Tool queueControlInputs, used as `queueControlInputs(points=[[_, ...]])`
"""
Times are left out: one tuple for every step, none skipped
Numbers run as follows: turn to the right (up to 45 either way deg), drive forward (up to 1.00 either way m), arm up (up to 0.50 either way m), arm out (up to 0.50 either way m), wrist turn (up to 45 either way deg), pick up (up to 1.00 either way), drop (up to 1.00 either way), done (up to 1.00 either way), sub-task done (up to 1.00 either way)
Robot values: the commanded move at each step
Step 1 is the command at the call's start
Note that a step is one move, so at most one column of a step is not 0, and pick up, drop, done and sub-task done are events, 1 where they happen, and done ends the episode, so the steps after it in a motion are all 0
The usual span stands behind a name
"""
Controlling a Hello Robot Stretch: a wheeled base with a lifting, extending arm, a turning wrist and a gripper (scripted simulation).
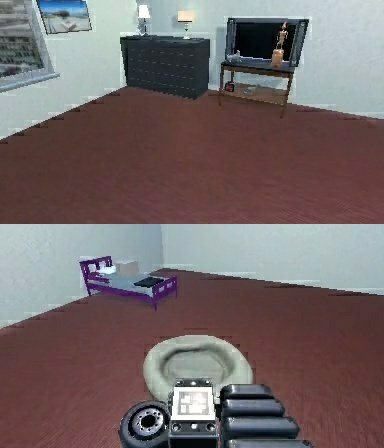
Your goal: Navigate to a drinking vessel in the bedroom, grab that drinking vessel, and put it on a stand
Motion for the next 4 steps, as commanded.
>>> queueControlInputs(points=[[12.0, 0.00, 0.00, 0.00, 0.0, 0.00, 0.00, 0.00, 0.00], [0.0, 1.00, 0.00, 0.00, 0.0, 0.00, 0.00, 0.00, 0.00], [0.0, 1.00, 0.00, 0.00, 0.0, 0.00, 0.00, 0.00, 0.00], [3.0, 0.00, 0.00, 0.00, 0.0, 0.00, 0.00, 0.00, 0.00]])
